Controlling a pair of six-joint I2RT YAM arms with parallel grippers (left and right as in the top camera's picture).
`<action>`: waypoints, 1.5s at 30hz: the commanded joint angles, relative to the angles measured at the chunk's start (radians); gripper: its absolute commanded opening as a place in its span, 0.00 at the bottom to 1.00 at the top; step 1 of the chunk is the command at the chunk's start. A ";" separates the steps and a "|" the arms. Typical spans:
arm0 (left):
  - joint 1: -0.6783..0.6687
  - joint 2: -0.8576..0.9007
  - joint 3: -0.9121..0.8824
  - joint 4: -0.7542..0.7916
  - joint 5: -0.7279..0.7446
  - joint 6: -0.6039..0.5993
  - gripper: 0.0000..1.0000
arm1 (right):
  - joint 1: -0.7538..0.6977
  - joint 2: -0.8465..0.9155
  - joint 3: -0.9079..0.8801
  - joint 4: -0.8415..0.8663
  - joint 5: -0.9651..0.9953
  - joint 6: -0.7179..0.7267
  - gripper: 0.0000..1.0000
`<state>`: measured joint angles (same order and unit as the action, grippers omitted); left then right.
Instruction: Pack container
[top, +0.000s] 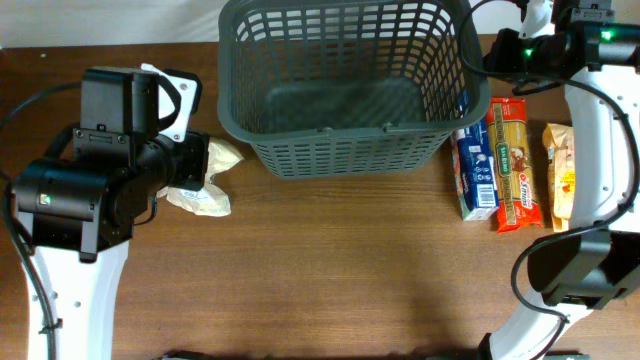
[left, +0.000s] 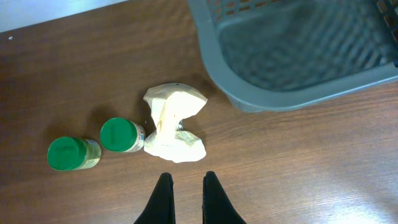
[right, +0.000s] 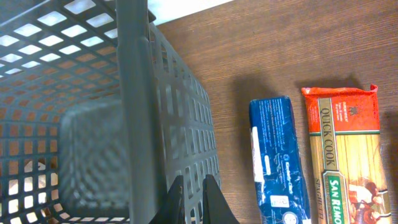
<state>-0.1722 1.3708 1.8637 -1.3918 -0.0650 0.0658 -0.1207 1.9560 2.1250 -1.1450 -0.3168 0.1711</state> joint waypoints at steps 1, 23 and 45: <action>0.006 -0.001 0.006 -0.004 -0.011 -0.009 0.02 | 0.016 -0.002 0.007 -0.007 -0.031 -0.010 0.04; 0.014 -0.001 0.006 0.004 -0.168 -0.009 0.02 | -0.404 -0.115 -0.056 -0.090 0.284 0.003 0.38; 0.021 0.000 0.006 0.026 -0.156 -0.010 0.06 | -0.358 -0.035 -0.654 0.269 0.510 -0.140 0.99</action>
<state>-0.1562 1.3708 1.8637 -1.3685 -0.2180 0.0628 -0.4889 1.9182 1.5204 -0.9134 0.2092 0.1265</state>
